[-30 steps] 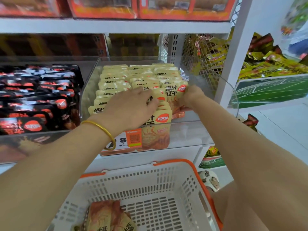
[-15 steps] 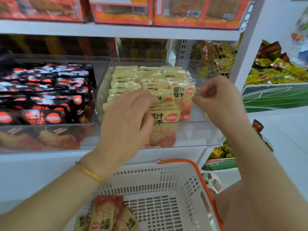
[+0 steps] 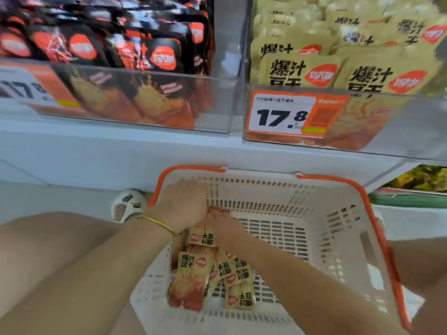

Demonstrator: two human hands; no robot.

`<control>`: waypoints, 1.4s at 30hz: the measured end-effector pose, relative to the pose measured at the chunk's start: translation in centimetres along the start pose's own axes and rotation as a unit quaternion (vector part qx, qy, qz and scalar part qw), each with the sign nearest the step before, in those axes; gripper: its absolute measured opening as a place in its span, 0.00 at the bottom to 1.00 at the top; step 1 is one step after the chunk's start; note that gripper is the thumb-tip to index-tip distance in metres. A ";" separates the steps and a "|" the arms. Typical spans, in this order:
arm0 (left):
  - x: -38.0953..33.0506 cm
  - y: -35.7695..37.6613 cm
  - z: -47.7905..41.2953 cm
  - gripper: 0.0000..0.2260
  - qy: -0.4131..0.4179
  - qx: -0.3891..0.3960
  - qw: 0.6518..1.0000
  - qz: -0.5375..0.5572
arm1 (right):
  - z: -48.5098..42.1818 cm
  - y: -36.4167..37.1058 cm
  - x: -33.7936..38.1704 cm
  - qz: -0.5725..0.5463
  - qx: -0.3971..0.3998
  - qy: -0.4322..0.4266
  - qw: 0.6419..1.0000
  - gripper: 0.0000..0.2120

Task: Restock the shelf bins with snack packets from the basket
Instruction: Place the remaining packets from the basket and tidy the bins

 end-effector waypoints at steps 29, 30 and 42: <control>-8.6 0.0 2.2 0.09 0.206 -0.013 0.963 0.172 | 16.1 -11.5 -5.9 -0.771 -0.051 0.261 0.578 0.18; -8.9 -1.3 2.4 0.08 0.189 -0.014 0.952 0.241 | 17.5 -12.6 -6.7 -0.709 -0.054 0.276 0.647 0.26; -18.0 -17.8 3.0 0.12 0.221 -0.214 0.791 0.529 | 29.5 -27.0 -13.0 -0.508 -0.485 0.122 0.701 0.10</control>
Point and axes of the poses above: each hand's wrist, its own z-axis away from the middle knuckle, its own y-axis out of the palm, x = y × z, the point moved 4 cm from there along -z, towards the middle knuckle, and after that the axes turned 9 degrees about z, right-handed, at the moved point
